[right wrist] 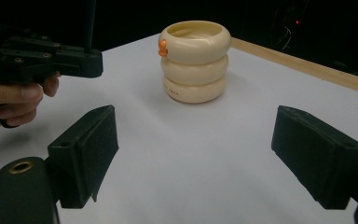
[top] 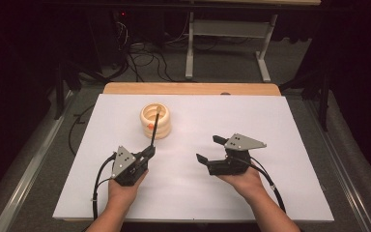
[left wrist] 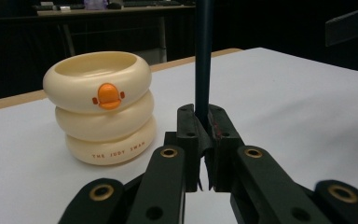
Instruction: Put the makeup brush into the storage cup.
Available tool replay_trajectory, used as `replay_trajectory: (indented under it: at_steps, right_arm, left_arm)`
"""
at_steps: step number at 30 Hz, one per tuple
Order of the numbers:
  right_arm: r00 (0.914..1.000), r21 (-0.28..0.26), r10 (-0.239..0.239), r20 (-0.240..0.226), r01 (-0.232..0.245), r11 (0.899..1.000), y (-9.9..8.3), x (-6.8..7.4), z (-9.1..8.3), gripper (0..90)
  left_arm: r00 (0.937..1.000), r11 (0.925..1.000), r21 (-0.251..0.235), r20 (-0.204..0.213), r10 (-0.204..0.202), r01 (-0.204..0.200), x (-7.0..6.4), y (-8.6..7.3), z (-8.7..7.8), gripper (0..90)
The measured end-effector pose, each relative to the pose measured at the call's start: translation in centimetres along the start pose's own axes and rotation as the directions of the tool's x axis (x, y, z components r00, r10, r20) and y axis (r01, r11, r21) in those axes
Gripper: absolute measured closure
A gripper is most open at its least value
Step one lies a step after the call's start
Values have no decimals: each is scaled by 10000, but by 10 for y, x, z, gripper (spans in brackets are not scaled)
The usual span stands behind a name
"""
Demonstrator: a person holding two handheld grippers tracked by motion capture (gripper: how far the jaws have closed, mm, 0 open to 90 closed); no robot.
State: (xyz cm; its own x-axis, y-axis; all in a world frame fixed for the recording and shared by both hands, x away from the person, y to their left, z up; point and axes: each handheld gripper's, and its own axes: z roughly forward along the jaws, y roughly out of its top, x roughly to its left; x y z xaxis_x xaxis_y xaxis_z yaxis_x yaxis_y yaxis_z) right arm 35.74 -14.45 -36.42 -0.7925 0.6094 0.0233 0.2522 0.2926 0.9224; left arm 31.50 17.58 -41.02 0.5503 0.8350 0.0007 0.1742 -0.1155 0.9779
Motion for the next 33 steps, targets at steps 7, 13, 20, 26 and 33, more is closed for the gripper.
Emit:
replay_trajectory:
  at_steps: [7, 13, 20, 26, 33]
  right_arm:
    - [10000, -143, -45, -67, 44, 9999, 5, 2, 5, 163]
    - [9999, -202, -111, -107, 109, 9997, 8, 5, 9, 165]
    - [9997, -598, -111, -203, 99, 9982, 11, 11, 7, 164]
    - [9996, -612, -96, -284, 79, 9981, 9, 16, 7, 164]
    - [9992, -632, 9, -408, -35, 9980, 4, 16, 6, 173]
  left_arm:
    - [9998, 9999, -95, 139, -131, 133, -3, 2, 5, 855]
    - [9997, 9998, -137, 227, -107, 110, -5, 3, 4, 854]
    - [9989, 9999, -162, 461, -22, 30, -10, 0, 4, 854]
    - [9966, 9999, -150, 814, 98, -86, -18, -5, 5, 855]
    - [9939, 9997, -42, 1078, 244, -241, -25, -9, 10, 854]
